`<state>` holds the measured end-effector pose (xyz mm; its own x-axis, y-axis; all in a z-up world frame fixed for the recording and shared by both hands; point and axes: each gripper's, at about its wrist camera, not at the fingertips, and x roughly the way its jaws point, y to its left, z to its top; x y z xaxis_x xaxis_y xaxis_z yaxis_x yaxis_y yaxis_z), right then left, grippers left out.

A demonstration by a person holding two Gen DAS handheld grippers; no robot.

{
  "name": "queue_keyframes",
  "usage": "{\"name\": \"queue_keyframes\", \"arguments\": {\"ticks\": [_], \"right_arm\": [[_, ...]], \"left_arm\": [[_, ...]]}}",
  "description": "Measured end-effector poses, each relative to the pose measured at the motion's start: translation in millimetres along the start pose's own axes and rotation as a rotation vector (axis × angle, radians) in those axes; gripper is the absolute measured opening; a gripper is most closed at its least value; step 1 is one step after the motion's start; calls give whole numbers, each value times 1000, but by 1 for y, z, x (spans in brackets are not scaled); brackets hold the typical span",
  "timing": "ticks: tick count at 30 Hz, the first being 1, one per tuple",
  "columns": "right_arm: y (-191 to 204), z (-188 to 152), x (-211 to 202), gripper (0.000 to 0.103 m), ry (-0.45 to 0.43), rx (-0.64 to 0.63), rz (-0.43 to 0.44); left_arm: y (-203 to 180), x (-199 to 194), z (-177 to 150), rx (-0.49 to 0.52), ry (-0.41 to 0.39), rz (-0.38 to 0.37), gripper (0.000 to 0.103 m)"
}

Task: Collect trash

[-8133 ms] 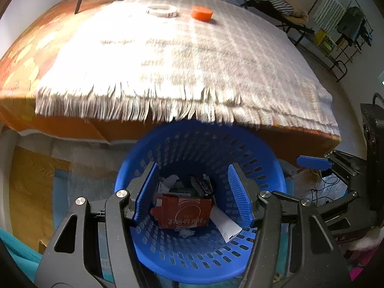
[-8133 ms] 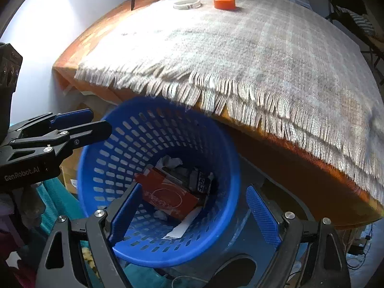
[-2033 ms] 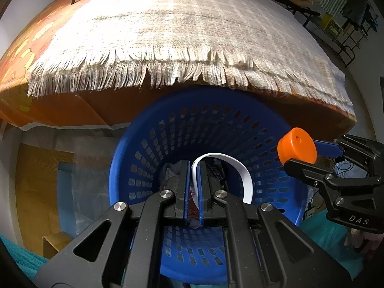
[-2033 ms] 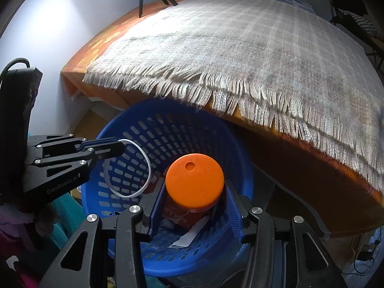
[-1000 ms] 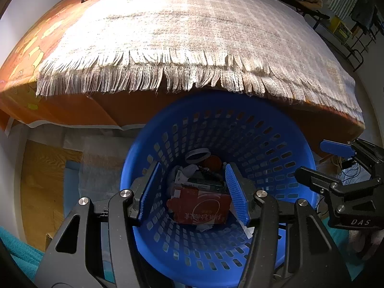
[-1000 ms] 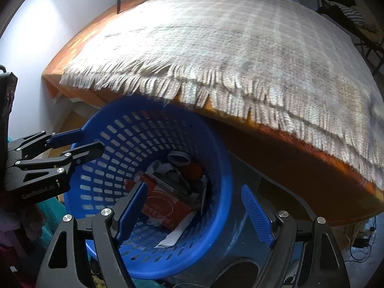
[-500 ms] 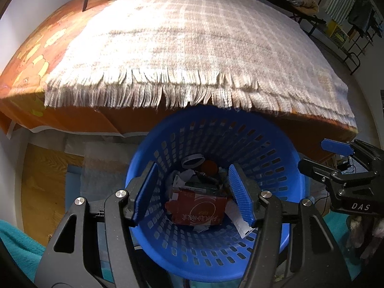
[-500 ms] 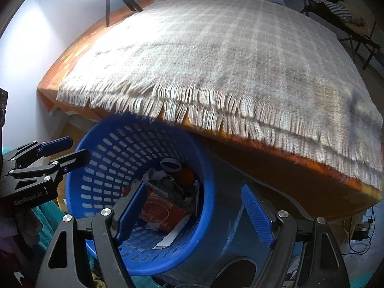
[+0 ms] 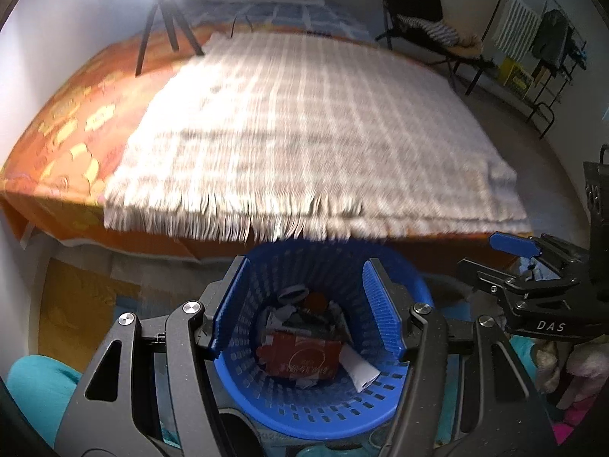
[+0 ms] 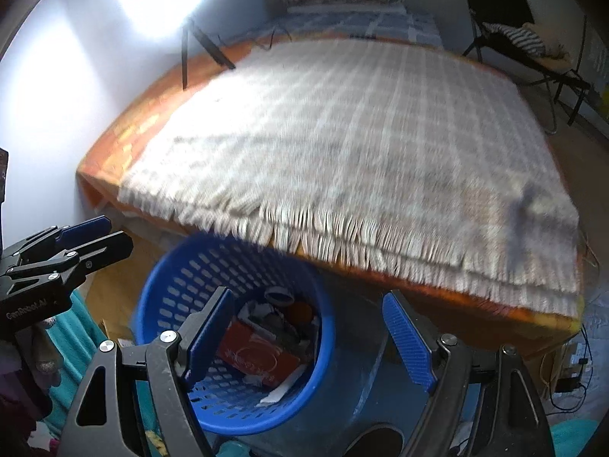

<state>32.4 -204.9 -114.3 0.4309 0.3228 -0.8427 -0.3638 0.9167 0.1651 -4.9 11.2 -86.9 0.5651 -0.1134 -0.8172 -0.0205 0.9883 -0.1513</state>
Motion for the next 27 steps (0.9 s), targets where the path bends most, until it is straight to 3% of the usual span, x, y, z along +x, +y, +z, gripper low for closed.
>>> {"name": "queue_keyframes", "arguments": {"ticks": [2,7,9,12,17,22,27], "right_arm": [[1,3,-9,83,-28,7,5],[4,14,-28,83,-86,21,15],[5,18,-36,93,-110,23,18],[5,23,-49,99,-161,30,23],[6,33,-70,101,-223,32,36],[10,44,-89,103,-285,28,57],[18,53,-103,103,-337,4,87]], "left_arm": [[0,-7,4,1,-25,-4,71],[-7,-34,18,21,-92,-5,73],[-8,-42,23,15,-116,-12,77],[-10,-56,32,7,-158,-27,81],[-18,-79,48,26,-222,-32,82],[-23,-102,60,25,-303,-30,99],[-28,-120,69,43,-368,-7,101]]}}
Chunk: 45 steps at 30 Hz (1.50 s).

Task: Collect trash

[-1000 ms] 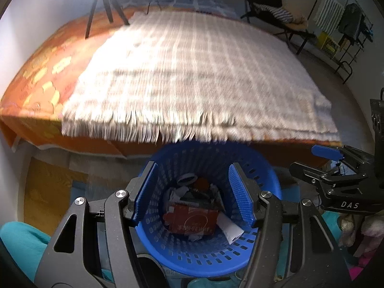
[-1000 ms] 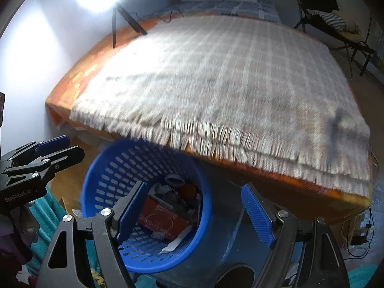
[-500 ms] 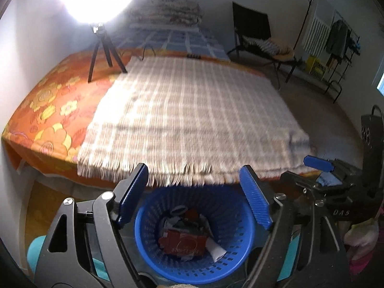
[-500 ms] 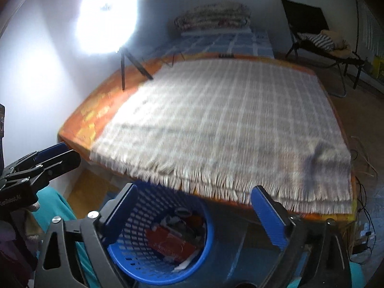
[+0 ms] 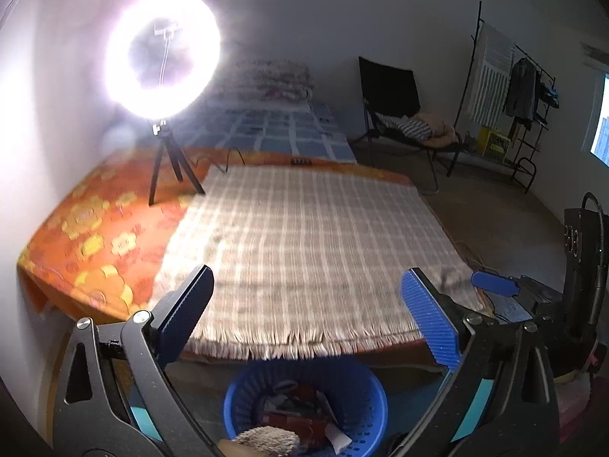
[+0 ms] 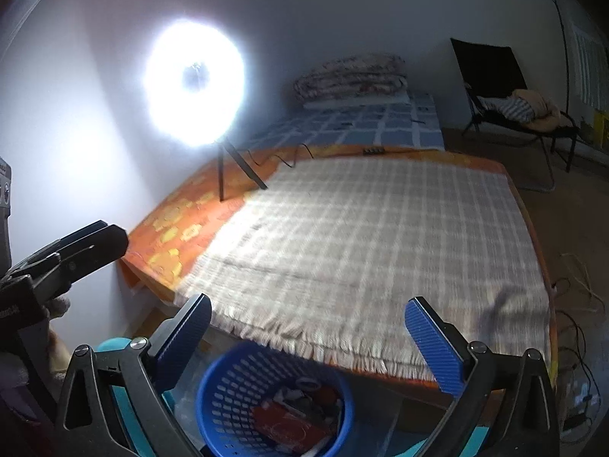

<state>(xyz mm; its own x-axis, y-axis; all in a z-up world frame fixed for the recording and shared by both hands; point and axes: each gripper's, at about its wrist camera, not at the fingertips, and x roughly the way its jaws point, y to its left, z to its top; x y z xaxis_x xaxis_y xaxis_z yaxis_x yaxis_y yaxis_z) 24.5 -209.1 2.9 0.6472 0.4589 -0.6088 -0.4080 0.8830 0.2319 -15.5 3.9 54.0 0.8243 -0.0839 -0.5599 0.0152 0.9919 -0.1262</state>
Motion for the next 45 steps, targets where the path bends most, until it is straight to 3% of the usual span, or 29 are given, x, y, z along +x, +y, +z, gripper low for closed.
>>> {"name": "queue_keyframes", "arguments": {"ticks": [13,45], "right_arm": [[0,11,-11,103,-70,2,5],[-9,13,-12,103,-55,29,-14]], "left_arm": [[2,-7,12,-3,-17,26,102],[-3,-5,12,-7,-9,32,102]]}}
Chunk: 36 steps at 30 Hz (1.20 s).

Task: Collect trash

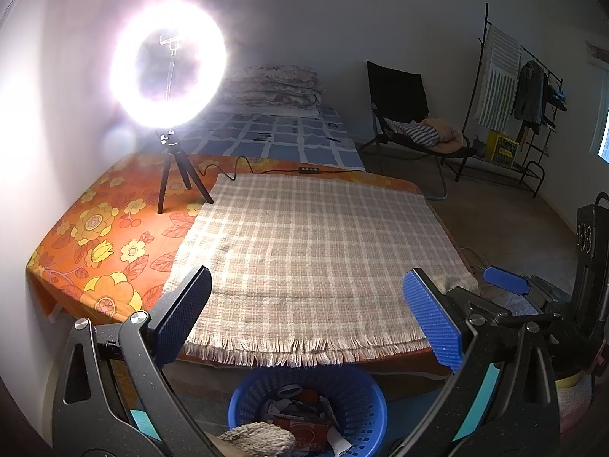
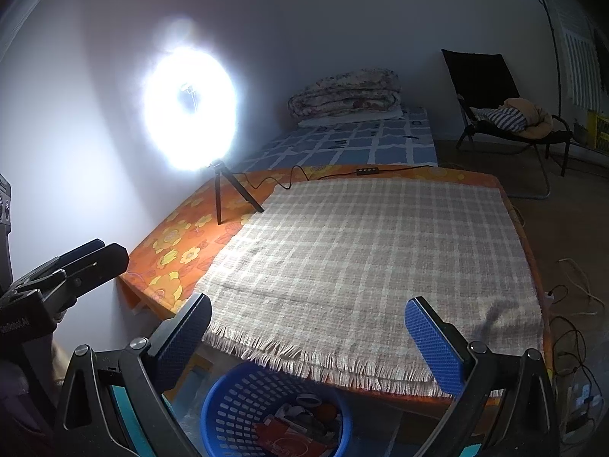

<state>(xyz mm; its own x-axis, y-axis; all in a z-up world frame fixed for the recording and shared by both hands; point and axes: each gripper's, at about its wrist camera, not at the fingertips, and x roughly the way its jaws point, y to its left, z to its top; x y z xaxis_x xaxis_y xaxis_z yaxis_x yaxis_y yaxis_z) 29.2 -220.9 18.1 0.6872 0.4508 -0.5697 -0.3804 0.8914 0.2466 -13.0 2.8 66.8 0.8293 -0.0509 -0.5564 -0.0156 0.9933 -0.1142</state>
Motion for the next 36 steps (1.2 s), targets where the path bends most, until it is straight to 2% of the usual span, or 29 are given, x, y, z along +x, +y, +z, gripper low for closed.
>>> {"name": "queue_keyframes", "arguments": {"ticks": [29,36], "right_arm": [[3,0,0,103,26,6,18],[3,-2,5,103,41,8,21]], "left_arm": [[1,0,-2,-4,8,-2,102],[0,2,-11,-13,24,-5,102]]}}
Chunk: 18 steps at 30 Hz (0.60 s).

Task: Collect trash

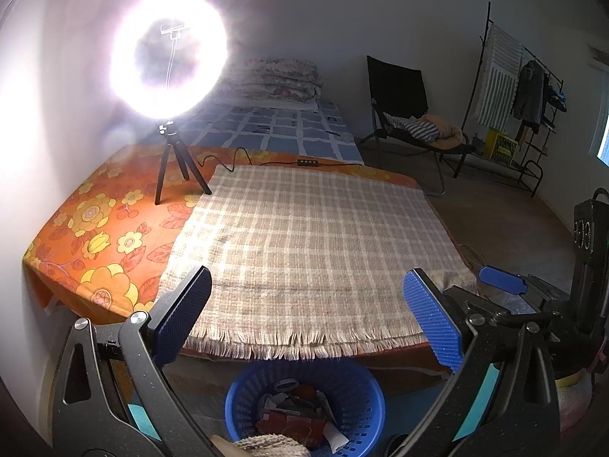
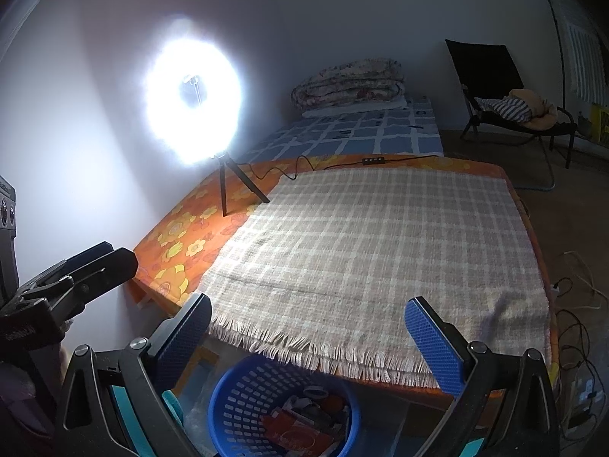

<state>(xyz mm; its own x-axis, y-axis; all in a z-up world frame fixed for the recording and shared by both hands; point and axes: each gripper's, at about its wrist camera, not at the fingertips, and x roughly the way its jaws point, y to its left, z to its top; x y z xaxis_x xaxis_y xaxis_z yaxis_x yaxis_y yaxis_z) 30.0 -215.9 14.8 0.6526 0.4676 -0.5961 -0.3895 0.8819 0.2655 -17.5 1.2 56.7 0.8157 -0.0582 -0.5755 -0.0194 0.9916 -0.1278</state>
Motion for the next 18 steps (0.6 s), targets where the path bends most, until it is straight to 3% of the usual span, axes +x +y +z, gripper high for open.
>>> {"name": "queue_keyframes", "arguments": {"ticks": [18], "right_arm": [[-10,-7,14,103,45,34,3]], "left_arm": [[-1,10,-2,-5,20,-8,102]]}}
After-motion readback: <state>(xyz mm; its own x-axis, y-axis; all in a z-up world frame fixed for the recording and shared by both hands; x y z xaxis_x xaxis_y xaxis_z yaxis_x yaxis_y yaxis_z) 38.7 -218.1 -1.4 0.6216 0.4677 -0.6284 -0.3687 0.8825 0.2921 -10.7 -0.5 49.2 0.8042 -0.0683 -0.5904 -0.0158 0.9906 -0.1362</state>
